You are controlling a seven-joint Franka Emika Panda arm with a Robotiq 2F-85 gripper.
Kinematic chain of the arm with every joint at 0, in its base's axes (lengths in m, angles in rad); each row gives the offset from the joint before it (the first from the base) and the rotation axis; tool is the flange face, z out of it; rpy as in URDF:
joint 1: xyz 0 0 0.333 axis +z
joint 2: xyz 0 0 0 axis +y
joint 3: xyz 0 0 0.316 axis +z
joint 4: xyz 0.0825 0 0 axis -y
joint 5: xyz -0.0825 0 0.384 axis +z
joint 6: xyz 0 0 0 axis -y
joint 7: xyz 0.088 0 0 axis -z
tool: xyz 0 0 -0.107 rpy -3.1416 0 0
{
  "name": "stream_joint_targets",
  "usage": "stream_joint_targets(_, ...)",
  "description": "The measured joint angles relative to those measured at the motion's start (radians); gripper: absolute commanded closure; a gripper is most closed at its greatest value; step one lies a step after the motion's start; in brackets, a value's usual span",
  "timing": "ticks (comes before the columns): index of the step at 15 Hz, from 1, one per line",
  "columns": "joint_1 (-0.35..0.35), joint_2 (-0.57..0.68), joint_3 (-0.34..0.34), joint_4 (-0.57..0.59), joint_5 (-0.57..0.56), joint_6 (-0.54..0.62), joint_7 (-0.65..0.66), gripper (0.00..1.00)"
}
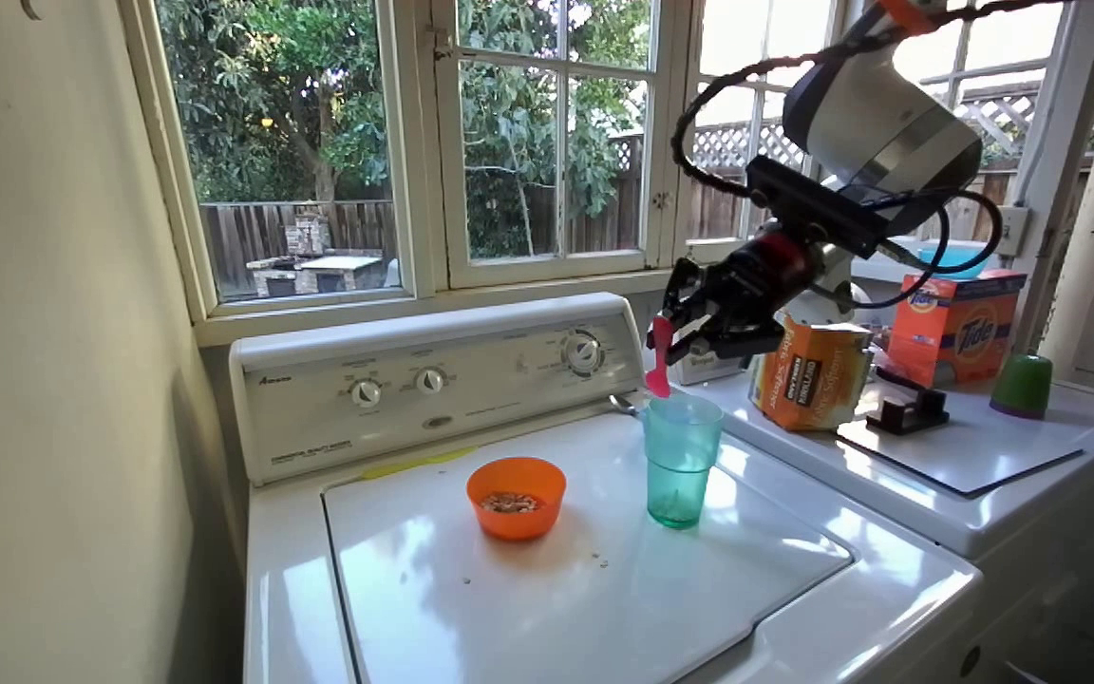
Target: Use the spoon to scoop up the contents in the bowl and put them inside the cup
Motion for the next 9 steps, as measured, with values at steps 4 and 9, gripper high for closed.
stream_joint_targets(4,0.063,-0.180,0.137,-0.128,-0.046,0.118,0.000,0.94)
stream_joint_targets(9,0.152,-0.251,0.291,-0.192,-0.117,0.256,-0.002,0.94)
